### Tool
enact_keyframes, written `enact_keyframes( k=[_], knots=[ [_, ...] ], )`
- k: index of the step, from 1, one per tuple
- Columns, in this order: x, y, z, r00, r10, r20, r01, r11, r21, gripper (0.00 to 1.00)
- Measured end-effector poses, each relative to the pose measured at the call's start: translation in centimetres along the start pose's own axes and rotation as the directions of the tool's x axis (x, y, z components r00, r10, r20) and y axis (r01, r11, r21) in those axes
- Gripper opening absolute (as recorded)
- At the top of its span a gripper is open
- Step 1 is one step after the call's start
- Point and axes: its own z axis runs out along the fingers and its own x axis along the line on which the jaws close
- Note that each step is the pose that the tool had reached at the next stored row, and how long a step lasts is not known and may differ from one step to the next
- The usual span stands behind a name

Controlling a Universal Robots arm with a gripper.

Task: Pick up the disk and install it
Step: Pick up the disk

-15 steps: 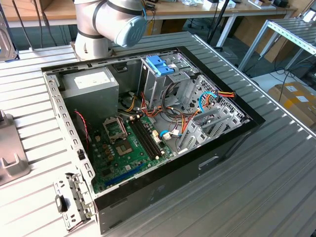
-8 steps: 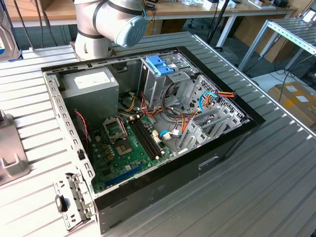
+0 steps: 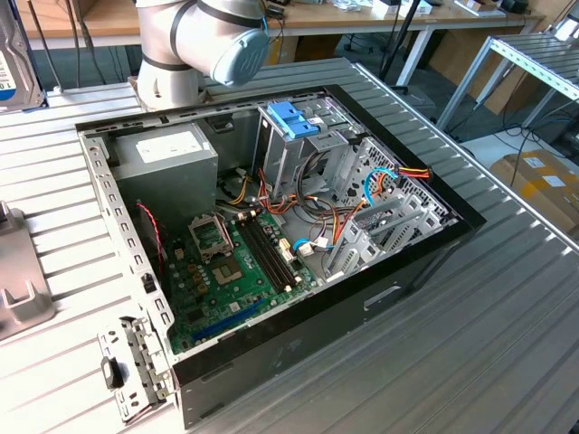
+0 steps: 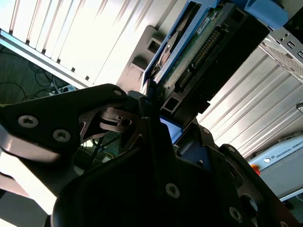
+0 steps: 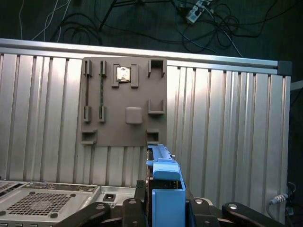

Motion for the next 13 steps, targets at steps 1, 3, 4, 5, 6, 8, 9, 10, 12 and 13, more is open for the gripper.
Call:
enact_keyframes(
  k=[1, 3, 4, 5, 6, 8, 9, 10, 12, 13],
  knots=[
    [0.0, -0.06, 0.0, 1.0, 0.0, 0.0, 0.0, 1.0, 0.0, 0.37],
    [0.01, -0.22, -0.01, 1.0, 0.0, 0.0, 0.0, 1.0, 0.0, 0.37],
    [0.02, -0.29, -0.01, 1.0, 0.0, 0.0, 0.0, 1.0, 0.0, 0.37],
    [0.02, -0.38, -0.02, 1.0, 0.0, 0.0, 0.0, 1.0, 0.0, 0.37],
    [0.03, -0.53, -0.02, 1.0, 0.0, 0.0, 0.0, 1.0, 0.0, 0.37],
    [0.04, -0.71, -0.03, 1.0, 0.0, 0.0, 0.0, 1.0, 0.0, 0.37],
    [0.04, -0.78, -0.04, 1.0, 0.0, 0.0, 0.0, 1.0, 0.0, 0.37],
    [0.05, -0.85, -0.04, 1.0, 0.0, 0.0, 0.0, 1.0, 0.0, 0.37],
    [0.06, -1.01, -0.05, 1.0, 0.0, 0.0, 0.0, 1.0, 0.0, 0.37],
    [0.07, -1.12, -0.05, 1.0, 0.0, 0.0, 0.0, 1.0, 0.0, 0.37]
  ],
)
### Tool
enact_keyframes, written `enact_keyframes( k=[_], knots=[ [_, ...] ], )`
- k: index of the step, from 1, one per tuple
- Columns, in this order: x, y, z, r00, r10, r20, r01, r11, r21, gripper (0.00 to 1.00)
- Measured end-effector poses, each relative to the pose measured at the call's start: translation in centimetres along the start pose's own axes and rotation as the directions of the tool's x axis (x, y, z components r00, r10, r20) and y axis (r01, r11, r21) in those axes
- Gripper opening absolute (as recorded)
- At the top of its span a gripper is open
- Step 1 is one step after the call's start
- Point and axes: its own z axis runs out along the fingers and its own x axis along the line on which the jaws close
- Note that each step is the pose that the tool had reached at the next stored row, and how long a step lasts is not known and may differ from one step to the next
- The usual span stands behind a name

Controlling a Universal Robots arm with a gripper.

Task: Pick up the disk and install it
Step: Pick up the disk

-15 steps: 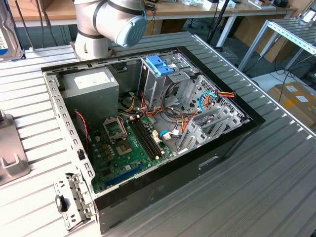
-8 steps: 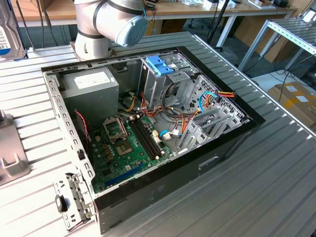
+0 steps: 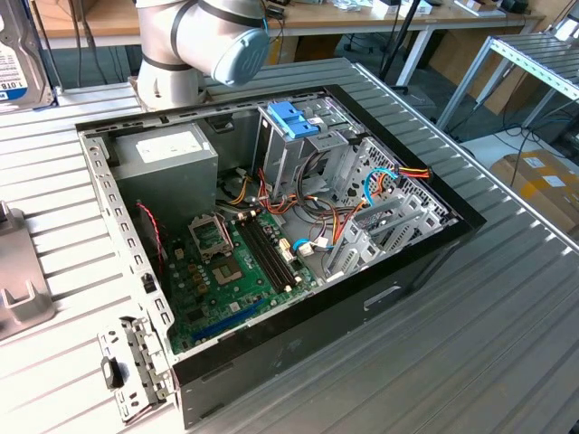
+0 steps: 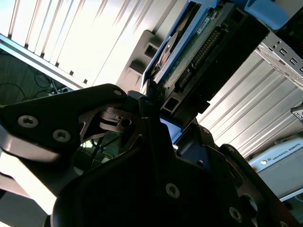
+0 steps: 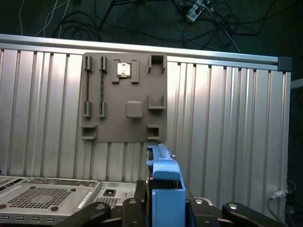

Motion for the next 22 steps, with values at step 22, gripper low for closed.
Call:
enact_keyframes(
  k=[22],
  knots=[
    [0.13, -2.15, -0.1, 1.0, 0.0, 0.0, 0.0, 1.0, 0.0, 0.37]
  ],
)
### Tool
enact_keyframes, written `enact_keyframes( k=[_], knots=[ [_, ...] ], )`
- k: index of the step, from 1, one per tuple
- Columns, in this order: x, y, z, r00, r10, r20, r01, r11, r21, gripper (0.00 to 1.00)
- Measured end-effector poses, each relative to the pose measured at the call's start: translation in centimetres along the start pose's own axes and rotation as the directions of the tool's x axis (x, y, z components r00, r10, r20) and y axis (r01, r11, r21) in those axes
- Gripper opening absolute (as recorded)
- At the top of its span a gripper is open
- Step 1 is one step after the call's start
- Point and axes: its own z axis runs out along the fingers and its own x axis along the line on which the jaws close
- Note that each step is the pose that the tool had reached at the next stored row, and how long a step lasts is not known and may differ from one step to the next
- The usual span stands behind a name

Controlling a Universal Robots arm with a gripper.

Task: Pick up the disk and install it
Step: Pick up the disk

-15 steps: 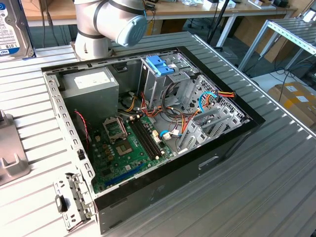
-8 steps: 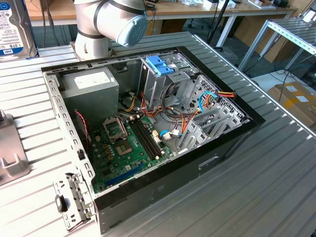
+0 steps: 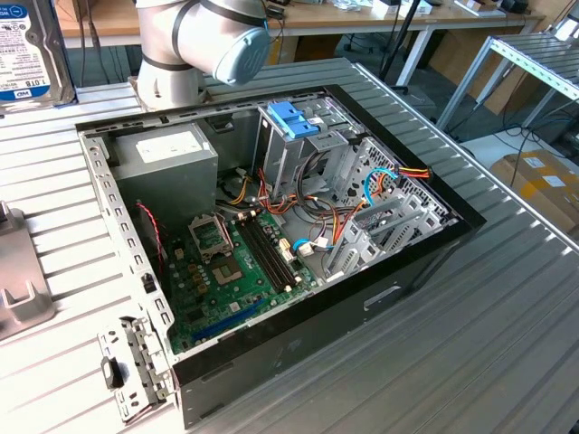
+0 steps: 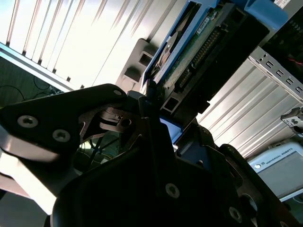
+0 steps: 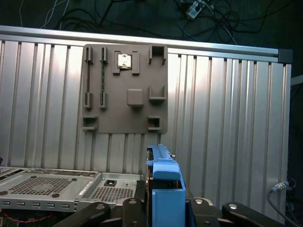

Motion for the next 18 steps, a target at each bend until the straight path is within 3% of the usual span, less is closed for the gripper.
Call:
enact_keyframes(
  k=[18],
  knots=[
    [0.09, -1.51, -0.07, 1.0, 0.0, 0.0, 0.0, 1.0, 0.0, 0.37]
  ],
)
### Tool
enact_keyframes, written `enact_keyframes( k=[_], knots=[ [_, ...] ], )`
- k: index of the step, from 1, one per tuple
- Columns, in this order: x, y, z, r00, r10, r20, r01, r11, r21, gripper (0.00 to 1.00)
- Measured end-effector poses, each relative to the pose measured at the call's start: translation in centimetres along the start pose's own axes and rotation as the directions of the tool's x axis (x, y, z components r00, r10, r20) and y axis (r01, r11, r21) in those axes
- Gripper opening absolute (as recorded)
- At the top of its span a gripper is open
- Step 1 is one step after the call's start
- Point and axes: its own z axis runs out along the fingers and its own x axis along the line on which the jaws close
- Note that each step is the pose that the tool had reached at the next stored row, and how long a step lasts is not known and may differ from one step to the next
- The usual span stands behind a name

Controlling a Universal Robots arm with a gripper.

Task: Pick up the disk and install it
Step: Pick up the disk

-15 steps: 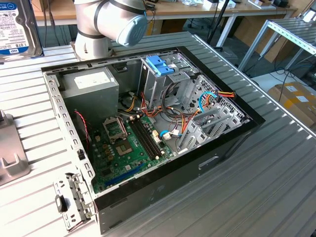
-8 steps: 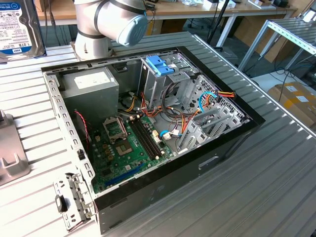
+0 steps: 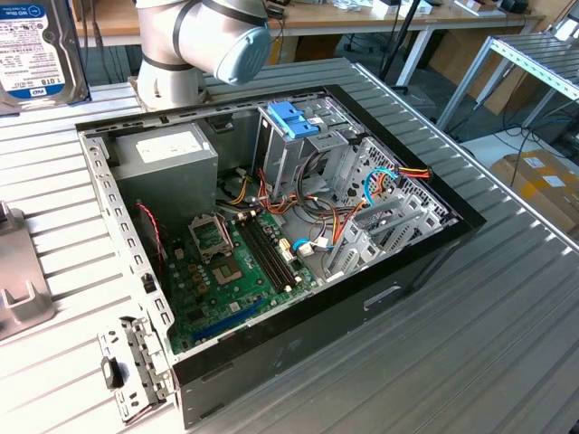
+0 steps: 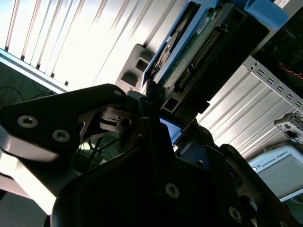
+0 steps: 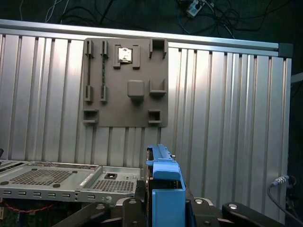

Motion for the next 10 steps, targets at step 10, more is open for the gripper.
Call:
enact_keyframes(
  k=[10],
  knots=[
    [0.07, -1.09, -0.05, 1.0, 0.0, 0.0, 0.0, 1.0, 0.0, 0.37]
  ],
)
